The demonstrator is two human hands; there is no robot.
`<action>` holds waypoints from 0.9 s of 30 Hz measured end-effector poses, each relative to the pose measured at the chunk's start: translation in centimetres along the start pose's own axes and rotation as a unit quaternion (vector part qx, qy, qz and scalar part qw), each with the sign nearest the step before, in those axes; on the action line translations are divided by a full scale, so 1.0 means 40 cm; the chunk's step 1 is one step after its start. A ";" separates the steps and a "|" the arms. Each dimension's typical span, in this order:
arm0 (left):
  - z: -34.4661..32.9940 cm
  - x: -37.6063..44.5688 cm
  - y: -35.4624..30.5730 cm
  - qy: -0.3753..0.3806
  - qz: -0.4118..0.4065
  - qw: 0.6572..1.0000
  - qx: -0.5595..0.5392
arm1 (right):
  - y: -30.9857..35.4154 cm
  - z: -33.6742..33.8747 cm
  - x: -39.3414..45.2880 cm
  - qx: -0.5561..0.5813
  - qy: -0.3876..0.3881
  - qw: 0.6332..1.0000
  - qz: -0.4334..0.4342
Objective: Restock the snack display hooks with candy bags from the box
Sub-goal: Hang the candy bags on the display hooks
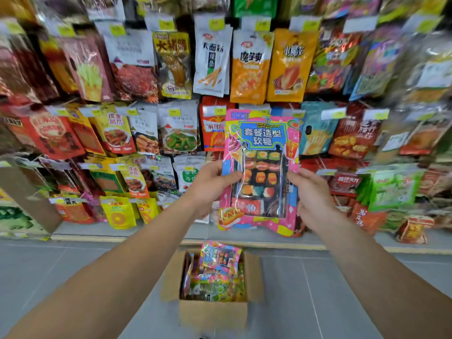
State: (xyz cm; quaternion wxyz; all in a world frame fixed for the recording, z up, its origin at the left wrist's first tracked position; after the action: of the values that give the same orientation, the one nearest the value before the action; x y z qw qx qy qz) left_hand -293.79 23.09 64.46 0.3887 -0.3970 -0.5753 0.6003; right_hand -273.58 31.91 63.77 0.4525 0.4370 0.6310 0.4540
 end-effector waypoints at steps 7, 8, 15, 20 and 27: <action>-0.144 0.106 -0.276 0.027 -0.093 0.995 0.007 | 0.269 0.083 0.079 0.047 -0.014 0.995 0.085; -0.163 0.129 -0.309 0.029 -0.103 0.994 0.005 | 0.306 0.093 0.095 0.043 -0.016 0.994 0.097; -0.261 0.293 -0.495 0.044 -0.183 0.981 0.035 | 0.511 0.126 0.224 0.029 -0.031 0.986 0.164; -0.304 0.443 -0.614 0.023 -0.223 0.975 -0.006 | 0.636 0.105 0.352 0.013 -0.045 0.977 0.208; -0.343 0.631 -0.750 0.003 -0.275 0.960 -0.047 | 0.743 0.092 0.571 -0.093 -0.066 0.959 0.258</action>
State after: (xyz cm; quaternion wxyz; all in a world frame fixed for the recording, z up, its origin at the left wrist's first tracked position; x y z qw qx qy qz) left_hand -290.49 52.74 93.38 0.5214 -0.2431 -0.6887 0.4412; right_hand -270.62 60.67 87.93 0.3994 0.5699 0.4201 0.5824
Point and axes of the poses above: each hand's wrist, its own x-axis towards the middle knuckle, its own z-axis out of the back of the hand, y = z × x, the point moved 5 cm from there along x, towards the middle knuckle, and after that the axes turned 4 degrees about -y, right-handed, at the moved point
